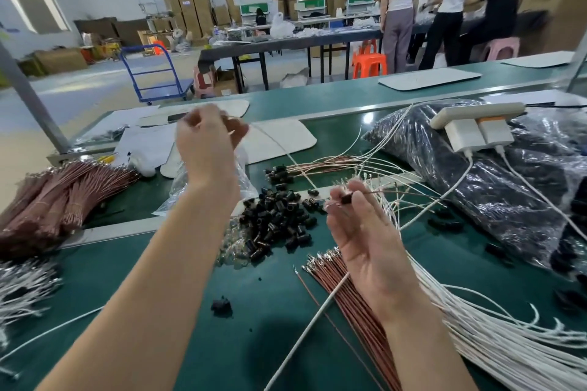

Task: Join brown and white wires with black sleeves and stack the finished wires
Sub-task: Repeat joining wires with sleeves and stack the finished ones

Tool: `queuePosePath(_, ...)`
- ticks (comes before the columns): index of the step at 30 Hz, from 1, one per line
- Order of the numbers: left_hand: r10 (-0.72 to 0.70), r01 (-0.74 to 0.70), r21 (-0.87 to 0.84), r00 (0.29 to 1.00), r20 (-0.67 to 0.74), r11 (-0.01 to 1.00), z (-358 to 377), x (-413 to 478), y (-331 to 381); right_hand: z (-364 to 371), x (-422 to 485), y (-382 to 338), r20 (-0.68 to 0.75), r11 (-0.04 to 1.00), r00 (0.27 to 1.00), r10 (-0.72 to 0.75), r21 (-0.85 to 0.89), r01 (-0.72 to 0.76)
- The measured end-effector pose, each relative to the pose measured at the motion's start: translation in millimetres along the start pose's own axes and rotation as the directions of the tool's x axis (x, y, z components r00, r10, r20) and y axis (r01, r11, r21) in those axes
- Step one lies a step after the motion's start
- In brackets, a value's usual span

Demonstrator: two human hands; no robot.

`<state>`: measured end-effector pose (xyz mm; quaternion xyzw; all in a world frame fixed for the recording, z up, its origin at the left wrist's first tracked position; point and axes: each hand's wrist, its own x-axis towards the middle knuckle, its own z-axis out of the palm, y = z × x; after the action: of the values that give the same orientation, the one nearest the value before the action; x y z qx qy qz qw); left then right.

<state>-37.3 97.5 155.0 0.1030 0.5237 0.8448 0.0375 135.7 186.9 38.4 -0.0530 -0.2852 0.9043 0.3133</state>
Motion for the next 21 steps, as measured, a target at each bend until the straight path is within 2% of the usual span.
queuePosePath(2, -0.049, 0.036, -0.136, 0.995, -0.092, 0.99, -37.1, -2.6, 9.4, 7.0, -1.8, 11.1, 0.036, 0.995, 0.995, 0.093, -0.048, -0.091)
queuePosePath(4, -0.128, 0.096, -0.242, 0.984, -0.121, 0.965, -75.6, -11.0, 5.1, 12.9, -1.9, 22.6, 0.031, 0.984, 0.987, 0.158, -0.089, -0.155)
queuePosePath(8, -0.286, 0.228, -0.272, 0.937, -0.2, 0.935, -147.1, -30.6, -26.4, 17.3, -1.0, 37.0, 0.0, 0.965, 0.967, 0.253, -0.068, -0.252)
queuePosePath(12, -0.324, 0.292, -0.146, 0.896, -0.304, 0.945, -191.6, -32.8, -49.3, 15.8, -2.1, 46.6, -0.028, 0.935, 0.94, 0.341, -0.095, -0.342)
queuePosePath(13, -0.315, 0.313, -0.061, 0.889, -0.331, 0.948, -198.4, -30.7, -52.6, 15.0, -2.3, 49.0, -0.036, 0.922, 0.931, 0.363, -0.132, -0.365)
queuePosePath(14, -0.271, 0.326, 0.109, 0.897, -0.35, 0.939, -204.0, -29.4, -55.3, 14.3, -2.9, 51.3, -0.044, 0.905, 0.922, 0.385, -0.176, -0.387)
queuePosePath(15, -0.194, 0.321, 0.356, 0.917, -0.347, 0.878, -209.2, -28.0, -57.8, 13.7, -3.5, 53.7, -0.052, 0.889, 0.913, 0.404, -0.215, -0.405)
queuePosePath(17, -0.023, 0.234, 0.776, 0.962, -0.273, 0.586, -212.2, -31.2, -60.4, 12.3, -3.1, 56.2, -0.07, 0.869, 0.906, 0.418, -0.259, -0.422)
queuePosePath(18, 0.027, 0.197, 0.867, 0.972, -0.235, 0.458, -211.1, -34.8, -61.5, 11.9, -2.8, 56.5, -0.077, 0.866, 0.905, 0.418, -0.267, -0.423)
queuePosePath(19, 0.055, 0.174, 0.911, 0.976, -0.209, 0.373, -209.9, -38.4, -62.3, 11.7, -2.4, 57.4, -0.083, 0.865, 0.906, 0.416, -0.27, -0.422)
queuePosePath(21, 0.099, 0.142, 0.949, 0.979, -0.176, 0.283, -206.4, -43.3, -65.4, 11.0, -1.4, 57.6, -0.087, 0.863, 0.906, 0.414, -0.278, -0.421)
